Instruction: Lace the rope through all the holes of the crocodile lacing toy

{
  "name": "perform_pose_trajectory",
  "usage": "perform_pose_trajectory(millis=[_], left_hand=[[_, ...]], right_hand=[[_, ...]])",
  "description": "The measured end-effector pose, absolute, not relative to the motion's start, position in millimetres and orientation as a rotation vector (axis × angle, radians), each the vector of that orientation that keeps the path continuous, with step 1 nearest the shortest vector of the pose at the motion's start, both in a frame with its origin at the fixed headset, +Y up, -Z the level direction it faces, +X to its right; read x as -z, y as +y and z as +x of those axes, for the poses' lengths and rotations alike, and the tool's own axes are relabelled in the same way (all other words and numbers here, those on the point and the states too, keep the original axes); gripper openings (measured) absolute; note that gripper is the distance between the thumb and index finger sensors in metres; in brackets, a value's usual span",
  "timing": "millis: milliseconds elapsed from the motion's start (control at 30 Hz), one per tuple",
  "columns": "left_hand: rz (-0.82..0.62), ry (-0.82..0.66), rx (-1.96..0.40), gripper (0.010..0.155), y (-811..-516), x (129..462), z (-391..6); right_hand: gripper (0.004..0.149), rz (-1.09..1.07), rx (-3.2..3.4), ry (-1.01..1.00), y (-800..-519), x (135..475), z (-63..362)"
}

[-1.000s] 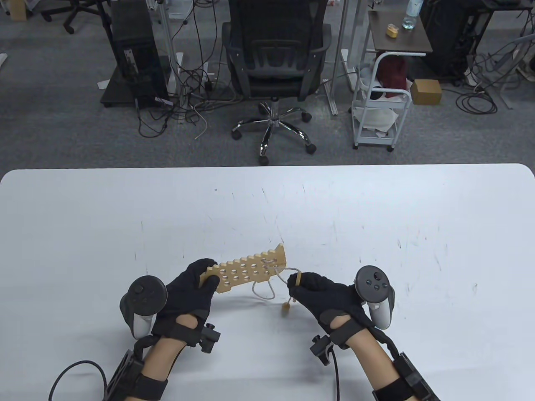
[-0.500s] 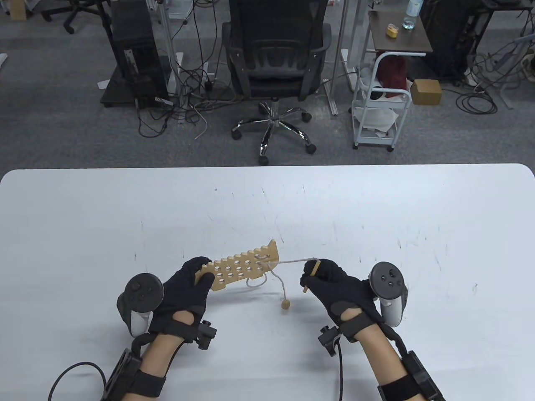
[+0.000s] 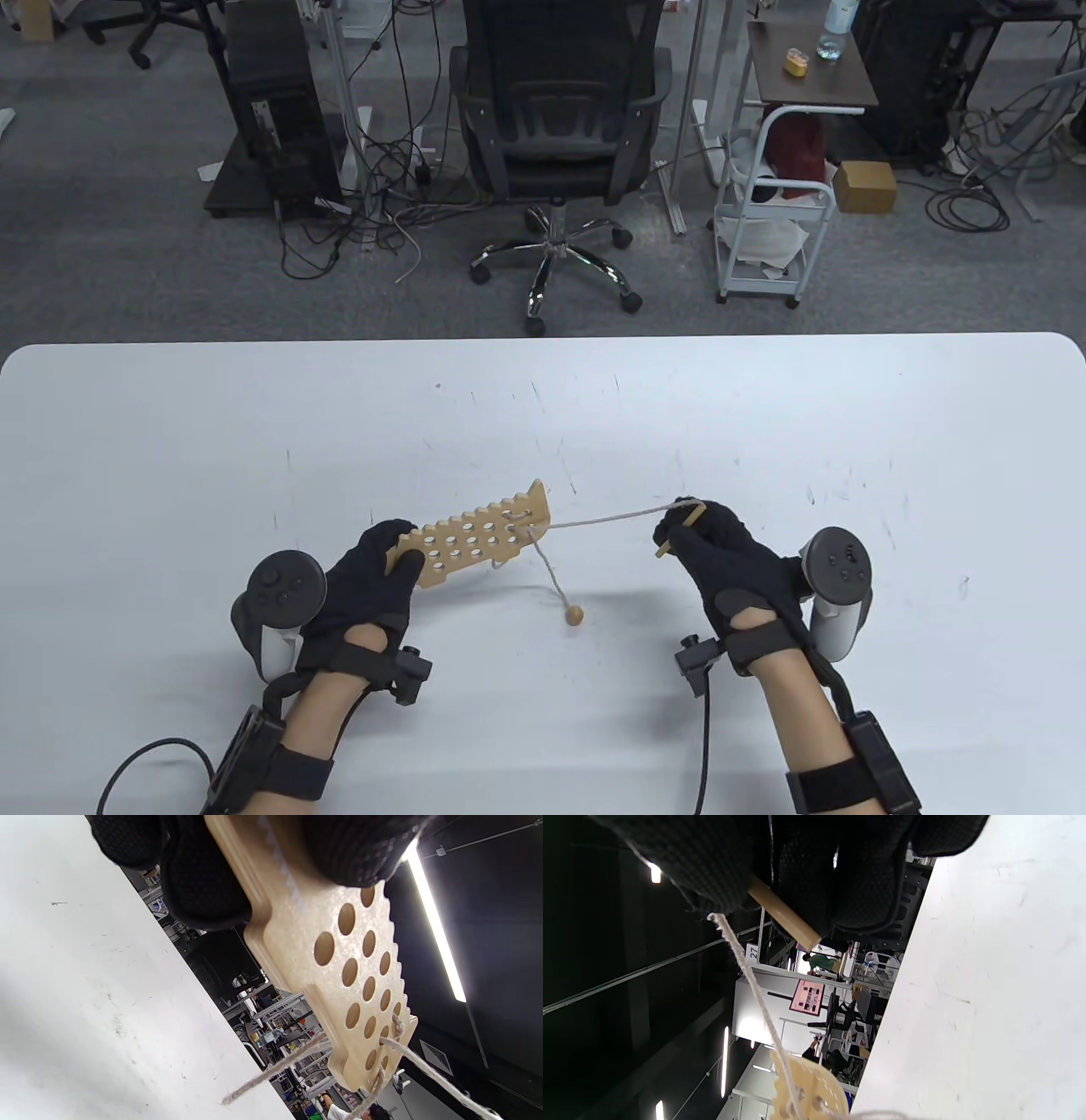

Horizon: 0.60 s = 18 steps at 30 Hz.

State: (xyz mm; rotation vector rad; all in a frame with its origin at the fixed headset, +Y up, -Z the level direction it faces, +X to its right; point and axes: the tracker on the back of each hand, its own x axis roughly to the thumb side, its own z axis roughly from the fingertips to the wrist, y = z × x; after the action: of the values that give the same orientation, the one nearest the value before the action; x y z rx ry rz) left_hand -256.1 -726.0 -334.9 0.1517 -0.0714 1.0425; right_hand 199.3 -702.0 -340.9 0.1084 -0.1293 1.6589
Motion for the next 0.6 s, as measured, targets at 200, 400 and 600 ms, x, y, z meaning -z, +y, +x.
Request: perform_pose_trajectory(millis=[200,400,600], left_hand=[[0.145,-0.044,-1.038,0.053,-730,337,-261],[0.139,-0.017,-1.032,0.053,-733,340,-265],[0.134,0.015,-1.024,0.053,-736,343,-270]], right_hand=[[0.040,0.090,-1.614,-0.177,-696,340,213],[0.040,0.074,-1.581,-0.219,-691,339,223],[0.040,0.055,-1.547,-0.276,-684,337,236]])
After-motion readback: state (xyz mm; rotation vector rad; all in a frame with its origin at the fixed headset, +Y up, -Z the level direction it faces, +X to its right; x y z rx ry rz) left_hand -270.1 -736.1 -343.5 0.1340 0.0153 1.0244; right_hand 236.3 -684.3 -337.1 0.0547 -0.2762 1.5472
